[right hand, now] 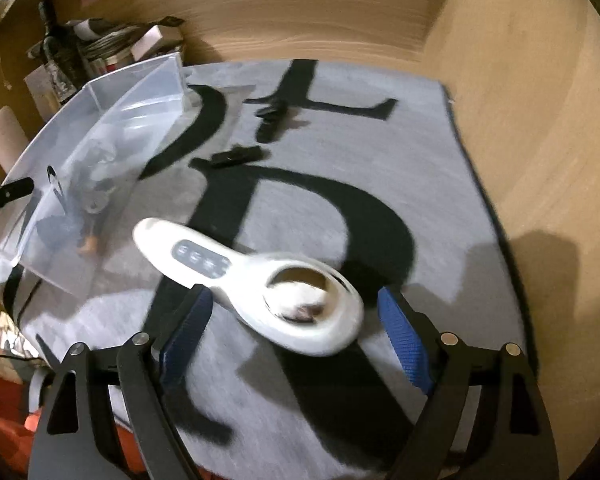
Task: Organize rigid objects
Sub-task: 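Move the right gripper to the white massager and grasp its round head, then lift the white massager into the clear box and release it, then move the right gripper back over the mat toward the black items, then grasp the black USB-C adapter with the right gripper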
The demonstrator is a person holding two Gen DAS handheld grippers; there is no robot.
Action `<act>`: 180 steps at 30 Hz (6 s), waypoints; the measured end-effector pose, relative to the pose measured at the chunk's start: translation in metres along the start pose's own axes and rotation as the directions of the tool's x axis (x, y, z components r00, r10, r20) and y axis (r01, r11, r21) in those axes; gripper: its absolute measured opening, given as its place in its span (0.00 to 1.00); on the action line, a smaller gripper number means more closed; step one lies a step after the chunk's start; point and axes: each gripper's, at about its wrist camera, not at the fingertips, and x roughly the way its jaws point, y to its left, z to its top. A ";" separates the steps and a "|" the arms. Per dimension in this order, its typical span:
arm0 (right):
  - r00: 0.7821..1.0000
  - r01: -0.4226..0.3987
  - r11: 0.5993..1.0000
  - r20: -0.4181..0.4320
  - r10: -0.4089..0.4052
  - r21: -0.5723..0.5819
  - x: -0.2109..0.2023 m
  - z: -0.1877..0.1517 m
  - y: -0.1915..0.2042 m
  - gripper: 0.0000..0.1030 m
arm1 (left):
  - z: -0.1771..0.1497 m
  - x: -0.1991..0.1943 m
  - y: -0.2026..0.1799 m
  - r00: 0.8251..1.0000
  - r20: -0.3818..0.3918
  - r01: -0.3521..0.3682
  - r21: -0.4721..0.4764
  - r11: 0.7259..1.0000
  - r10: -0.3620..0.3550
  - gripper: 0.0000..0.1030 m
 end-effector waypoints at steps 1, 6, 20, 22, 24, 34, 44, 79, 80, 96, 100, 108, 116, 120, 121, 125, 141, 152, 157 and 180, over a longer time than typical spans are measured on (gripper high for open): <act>1.000 -0.009 1.000 -0.005 0.009 -0.017 0.003 0.003 0.004 0.81 | 0.000 0.000 0.000 1.000 0.000 0.000 0.001 1.000 0.000 0.13; 1.000 -0.001 0.996 -0.024 -0.002 -0.084 0.020 0.007 0.022 0.78 | 0.000 0.000 0.000 1.000 0.000 -0.001 0.000 1.000 0.001 0.13; 0.999 -0.045 0.997 -0.009 0.045 -0.055 0.014 0.001 0.033 0.41 | 0.000 0.000 0.001 1.000 -0.001 -0.001 0.000 1.000 0.001 0.13; 0.999 -0.049 0.997 -0.009 0.048 -0.059 0.017 0.004 0.033 0.41 | 0.000 0.000 0.001 1.000 0.000 -0.001 -0.001 1.000 0.001 0.13; 0.999 -0.047 0.997 -0.010 0.046 -0.053 0.021 0.008 0.033 0.41 | 0.000 0.000 0.000 1.000 -0.001 -0.001 -0.001 1.000 0.001 0.13; 0.998 -0.043 0.999 0.055 0.044 -0.018 0.015 0.008 0.035 0.37 | 0.000 0.000 0.000 1.000 -0.002 -0.001 -0.002 1.000 0.001 0.13; 0.980 -0.014 0.999 0.200 0.022 -0.038 -0.031 0.028 0.039 0.37 | 0.000 0.000 0.003 1.000 -0.005 0.007 -0.012 1.000 -0.008 0.13; 0.891 -0.193 0.898 0.312 0.329 -0.396 -0.050 0.111 0.183 0.37 | 0.002 0.001 -0.001 1.000 -0.015 0.003 -0.020 1.000 -0.003 0.13; 0.894 -0.198 0.894 0.300 0.333 -0.402 -0.045 0.110 0.186 0.37 | 0.003 0.001 -0.001 1.000 -0.016 0.001 -0.021 1.000 -0.001 0.13; 0.955 -0.160 0.897 0.164 0.246 -0.411 0.001 0.091 0.175 0.37 | 0.001 0.001 -0.002 1.000 -0.014 -0.009 -0.020 1.000 0.009 0.13; 0.966 -0.156 0.897 0.128 0.226 -0.413 0.012 0.090 0.178 0.37 | 0.001 0.001 -0.002 1.000 -0.014 -0.009 -0.019 1.000 0.009 0.13; 0.969 -0.166 0.892 0.097 0.226 -0.420 0.011 0.085 0.174 0.38 | 0.001 0.001 -0.002 1.000 -0.015 -0.018 -0.017 1.000 0.018 0.13; 0.964 -0.143 0.911 0.153 0.216 -0.387 -0.007 0.082 0.154 0.51 | 0.001 0.001 -0.002 0.999 -0.020 -0.026 -0.015 1.000 0.025 0.13; 0.961 -0.110 0.927 0.199 0.191 -0.358 -0.020 0.084 0.137 0.55 | 0.002 0.001 -0.003 0.999 -0.020 -0.028 -0.016 0.999 0.027 0.13; 0.960 -0.098 0.933 0.214 0.180 -0.345 -0.024 0.085 0.131 0.56 | 0.001 0.001 -0.003 0.999 -0.019 -0.029 -0.014 0.999 0.029 0.13; 0.956 -0.058 0.954 0.259 0.137 -0.293 -0.034 0.088 0.108 0.60 | 0.001 0.001 -0.004 0.999 -0.017 -0.031 -0.012 0.999 0.031 0.13; 0.992 0.048 0.992 0.123 -0.033 -0.121 0.012 0.077 0.030 0.62 | 0.001 0.001 -0.007 0.999 -0.016 -0.037 -0.002 0.999 0.037 0.13; 1.000 -0.019 0.993 0.007 0.020 -0.118 0.058 0.086 0.035 0.62 | 0.002 0.001 -0.010 0.999 -0.015 -0.033 -0.006 0.999 0.033 0.13; 1.000 0.000 0.992 -0.010 -0.001 -0.125 0.080 0.094 0.045 0.53 | 0.002 0.001 -0.010 0.999 -0.015 -0.033 -0.006 0.999 0.033 0.13; 0.983 -0.013 0.988 0.177 0.040 -0.151 0.011 0.095 0.061 0.41 | 0.002 0.001 -0.009 0.999 -0.017 -0.029 -0.013 0.999 0.029 0.13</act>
